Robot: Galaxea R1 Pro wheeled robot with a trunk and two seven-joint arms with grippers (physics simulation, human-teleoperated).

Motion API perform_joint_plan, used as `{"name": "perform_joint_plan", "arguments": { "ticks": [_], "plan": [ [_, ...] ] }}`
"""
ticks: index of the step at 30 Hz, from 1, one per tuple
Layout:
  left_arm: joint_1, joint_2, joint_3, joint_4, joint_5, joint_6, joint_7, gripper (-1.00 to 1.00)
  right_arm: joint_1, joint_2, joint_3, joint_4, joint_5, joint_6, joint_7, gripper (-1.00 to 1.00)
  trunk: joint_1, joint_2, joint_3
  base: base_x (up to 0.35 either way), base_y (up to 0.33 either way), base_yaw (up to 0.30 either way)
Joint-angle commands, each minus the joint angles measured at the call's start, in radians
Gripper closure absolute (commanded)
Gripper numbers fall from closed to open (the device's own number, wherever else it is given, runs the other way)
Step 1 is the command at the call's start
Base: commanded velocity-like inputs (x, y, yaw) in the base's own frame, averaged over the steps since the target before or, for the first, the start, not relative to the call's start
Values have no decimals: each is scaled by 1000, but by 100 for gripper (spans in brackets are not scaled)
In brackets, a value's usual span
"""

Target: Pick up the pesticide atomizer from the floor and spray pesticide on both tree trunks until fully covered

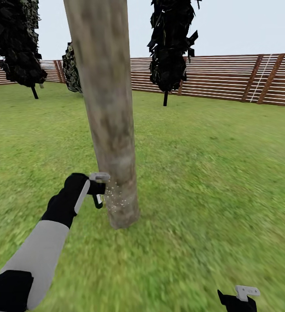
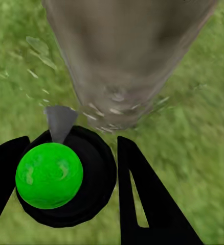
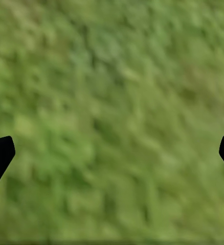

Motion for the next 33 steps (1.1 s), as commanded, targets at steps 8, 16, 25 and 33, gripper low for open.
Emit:
{"name": "perform_joint_plan", "arguments": {
  "ticks": [8, 16, 25, 33],
  "plan": [
    [-25, -51, 1, 0, -14, -1, 0, 100, 0, 0, 0, 0, 0, 0, 1, -100, 0, 0, 0, 0, 0, 0],
    [10, 32, 0, 7, -5, -8, 1, 100, 0, 0, 0, 0, 0, 0, 1, -100, 0, 0, 0, 0, 0, 0],
    [164, 6, 3, 43, -3, -91, 2, 100, 0, 2, 0, 0, 0, 0, 1, -100, 0, 0, 0, 0, 0, 0],
    [199, 7, 5, 402, -5, -409, 13, 100, 0, -4, -1, -2, 0, 0, 0, -100, 0, 0, 0, 0, 0, 0]
  ]
}}
